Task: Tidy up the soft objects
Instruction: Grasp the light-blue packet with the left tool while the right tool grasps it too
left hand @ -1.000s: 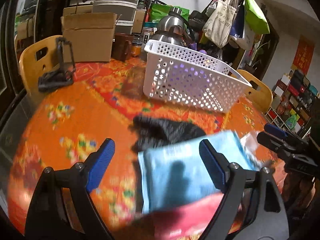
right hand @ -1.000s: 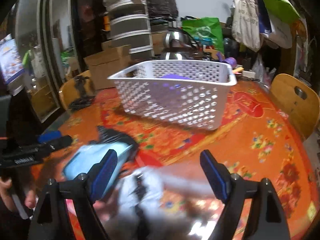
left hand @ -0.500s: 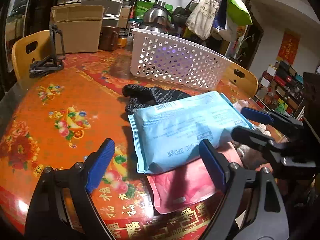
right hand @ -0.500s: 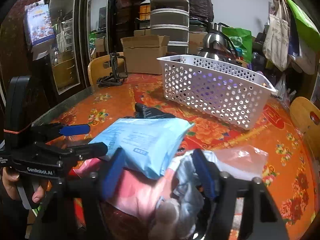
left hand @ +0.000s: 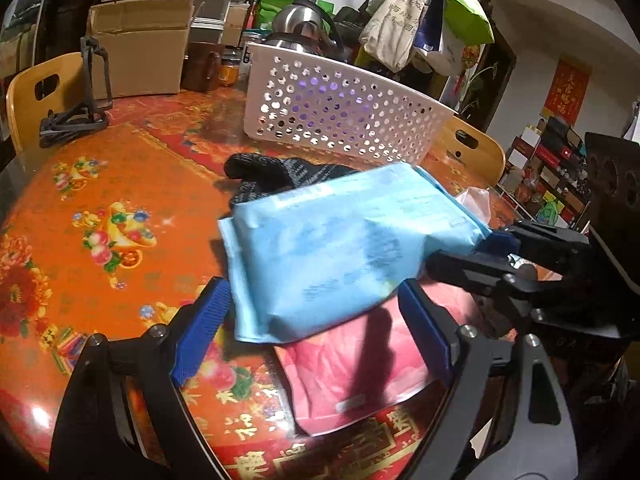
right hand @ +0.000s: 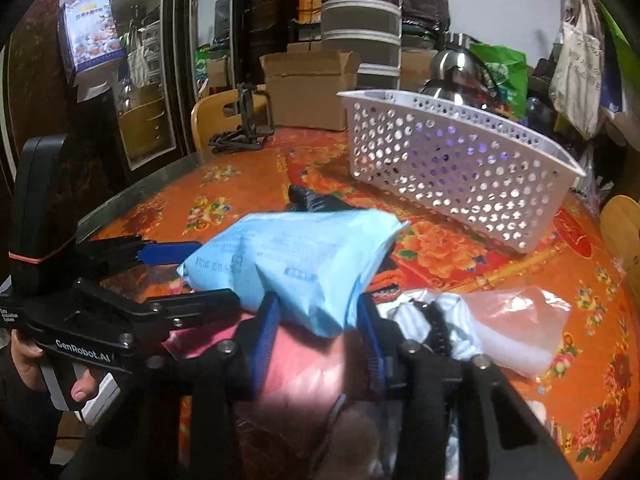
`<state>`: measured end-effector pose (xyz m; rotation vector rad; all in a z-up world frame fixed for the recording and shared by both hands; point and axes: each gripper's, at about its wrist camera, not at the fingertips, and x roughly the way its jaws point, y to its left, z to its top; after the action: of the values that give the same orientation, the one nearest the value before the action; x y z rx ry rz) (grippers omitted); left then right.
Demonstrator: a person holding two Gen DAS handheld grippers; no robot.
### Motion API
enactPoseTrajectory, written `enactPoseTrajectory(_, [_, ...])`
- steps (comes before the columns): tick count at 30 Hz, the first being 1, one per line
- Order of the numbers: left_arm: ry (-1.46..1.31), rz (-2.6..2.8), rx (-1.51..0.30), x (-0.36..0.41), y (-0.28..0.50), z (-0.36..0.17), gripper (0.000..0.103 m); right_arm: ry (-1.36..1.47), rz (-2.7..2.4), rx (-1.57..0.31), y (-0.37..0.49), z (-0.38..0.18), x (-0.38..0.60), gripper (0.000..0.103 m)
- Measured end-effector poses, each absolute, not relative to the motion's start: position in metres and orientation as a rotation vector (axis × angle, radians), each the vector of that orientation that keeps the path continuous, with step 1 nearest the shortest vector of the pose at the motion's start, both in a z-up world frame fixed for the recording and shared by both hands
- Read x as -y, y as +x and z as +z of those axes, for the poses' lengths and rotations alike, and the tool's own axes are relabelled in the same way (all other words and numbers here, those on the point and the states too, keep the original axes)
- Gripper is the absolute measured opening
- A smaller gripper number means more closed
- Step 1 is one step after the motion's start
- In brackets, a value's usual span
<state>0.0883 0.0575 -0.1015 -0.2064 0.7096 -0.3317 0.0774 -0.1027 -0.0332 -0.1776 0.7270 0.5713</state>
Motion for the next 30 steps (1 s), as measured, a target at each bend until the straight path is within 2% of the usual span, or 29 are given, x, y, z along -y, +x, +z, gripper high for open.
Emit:
enactPoseTrajectory(12, [-0.275,-0.335,-0.71,-0.072,0.092,-0.109,0.076,-0.211,0.572,-0.709,0.081,-0.028,0.099,0.033])
enactPoseTrajectory(20, [-0.301,-0.338,-0.707,-0.078,0.093,-0.113,0.073,-0.214,0.582,-0.673,0.086,-0.016,0.095,0.049])
enactPoseTrajectory(24, [-0.301,-0.346,-0.713,-0.078,0.094,-0.113,0.068,-0.239,0.601,-0.693,0.092,-0.02,0.087,0.049])
enactPoseTrajectory(26, [-0.311,-0.355,-0.718,-0.078,0.095,-0.113,0.063,-0.251,0.607,-0.697,0.093,-0.022,0.084,0.042])
enactPoseTrajectory(30, [-0.332,-0.374,-0.726,-0.078,0.097,-0.113,0.058,-0.262,0.61,-0.704,0.093,-0.024,0.085,0.034])
